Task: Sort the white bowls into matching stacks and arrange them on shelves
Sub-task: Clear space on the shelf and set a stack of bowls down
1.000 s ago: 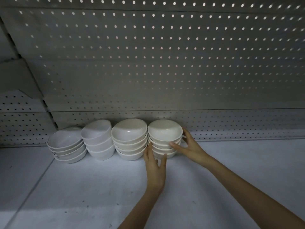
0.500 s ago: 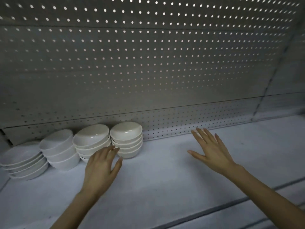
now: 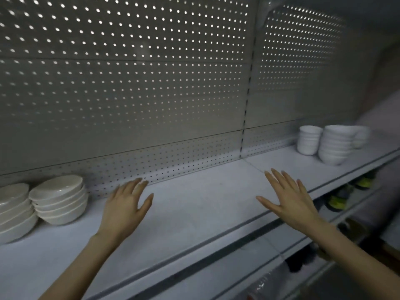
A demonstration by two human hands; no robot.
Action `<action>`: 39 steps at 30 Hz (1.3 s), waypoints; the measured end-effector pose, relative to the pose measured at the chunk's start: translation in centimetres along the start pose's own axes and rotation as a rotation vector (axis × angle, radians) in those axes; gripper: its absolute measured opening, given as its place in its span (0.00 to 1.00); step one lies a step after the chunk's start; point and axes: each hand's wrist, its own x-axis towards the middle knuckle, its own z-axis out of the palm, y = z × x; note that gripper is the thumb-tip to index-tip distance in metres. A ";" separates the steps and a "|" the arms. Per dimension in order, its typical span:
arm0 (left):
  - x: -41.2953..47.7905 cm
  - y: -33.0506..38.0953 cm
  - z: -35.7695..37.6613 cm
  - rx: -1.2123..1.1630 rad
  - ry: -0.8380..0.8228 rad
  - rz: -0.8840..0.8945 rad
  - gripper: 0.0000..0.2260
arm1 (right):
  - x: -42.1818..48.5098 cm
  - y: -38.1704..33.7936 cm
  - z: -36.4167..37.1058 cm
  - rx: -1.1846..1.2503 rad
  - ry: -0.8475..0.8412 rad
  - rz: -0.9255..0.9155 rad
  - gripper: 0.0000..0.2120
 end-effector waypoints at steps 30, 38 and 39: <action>26.7 37.6 18.2 -0.249 -0.245 0.491 0.46 | 3.2 32.1 -0.4 -0.153 0.037 0.613 0.53; 29.7 47.3 21.6 -0.228 -0.273 0.586 0.47 | 1.5 39.5 -0.2 -0.180 0.029 0.739 0.55; 29.8 48.5 21.8 -0.216 -0.274 0.592 0.47 | 1.4 40.7 -0.1 -0.185 0.040 0.743 0.55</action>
